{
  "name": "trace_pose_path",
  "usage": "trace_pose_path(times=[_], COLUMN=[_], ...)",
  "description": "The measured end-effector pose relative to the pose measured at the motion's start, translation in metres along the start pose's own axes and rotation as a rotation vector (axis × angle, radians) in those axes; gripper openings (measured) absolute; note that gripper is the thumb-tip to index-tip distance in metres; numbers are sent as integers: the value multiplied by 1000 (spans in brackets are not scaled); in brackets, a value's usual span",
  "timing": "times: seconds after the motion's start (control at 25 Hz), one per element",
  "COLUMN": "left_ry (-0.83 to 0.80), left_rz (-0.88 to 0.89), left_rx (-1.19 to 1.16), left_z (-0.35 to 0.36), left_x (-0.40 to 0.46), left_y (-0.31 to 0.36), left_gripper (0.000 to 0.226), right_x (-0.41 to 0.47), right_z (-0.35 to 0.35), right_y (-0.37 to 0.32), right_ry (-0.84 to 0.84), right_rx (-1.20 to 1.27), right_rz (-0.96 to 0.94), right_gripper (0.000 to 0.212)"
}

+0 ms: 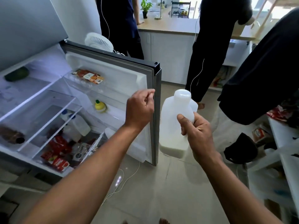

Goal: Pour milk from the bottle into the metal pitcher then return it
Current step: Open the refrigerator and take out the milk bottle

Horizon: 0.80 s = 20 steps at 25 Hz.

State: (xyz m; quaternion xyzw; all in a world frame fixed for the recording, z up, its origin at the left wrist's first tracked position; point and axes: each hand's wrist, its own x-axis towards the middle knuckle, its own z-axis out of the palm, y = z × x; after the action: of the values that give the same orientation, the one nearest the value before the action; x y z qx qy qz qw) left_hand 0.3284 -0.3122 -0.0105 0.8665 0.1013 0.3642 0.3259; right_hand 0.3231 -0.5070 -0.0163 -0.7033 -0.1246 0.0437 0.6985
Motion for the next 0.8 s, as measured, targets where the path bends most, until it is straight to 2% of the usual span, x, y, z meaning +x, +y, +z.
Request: trace_pose_path(times=[0.08, 0.12, 0.2, 0.28, 0.32, 0.44, 0.64, 0.8], left_ry=[80, 65, -69, -218, -243, -161, -32, 78], left_rz=[235, 298, 329, 281, 280, 322, 357, 361], left_rx=[132, 207, 371, 524, 552, 527, 431, 384], left_z=[3, 7, 17, 26, 29, 28, 1, -38], left_x=[53, 76, 108, 120, 118, 106, 75, 31], left_y=[14, 20, 21, 12, 6, -3, -17, -33], left_gripper=[25, 26, 30, 36, 40, 46, 41, 39], right_x=[5, 8, 12, 16, 18, 22, 30, 32], right_z=[-5, -6, -8, -9, -9, -9, -3, 12], right_y=[-4, -6, -9, -11, -12, -10, -5, -1], right_ry=[23, 29, 32, 39, 43, 42, -2, -77], right_rx=[4, 13, 18, 19, 23, 26, 76, 54], right_rz=[-16, -22, -28, -38, -39, -32, 12, 46], right_gripper=[45, 46, 48, 48, 48, 49, 52, 32])
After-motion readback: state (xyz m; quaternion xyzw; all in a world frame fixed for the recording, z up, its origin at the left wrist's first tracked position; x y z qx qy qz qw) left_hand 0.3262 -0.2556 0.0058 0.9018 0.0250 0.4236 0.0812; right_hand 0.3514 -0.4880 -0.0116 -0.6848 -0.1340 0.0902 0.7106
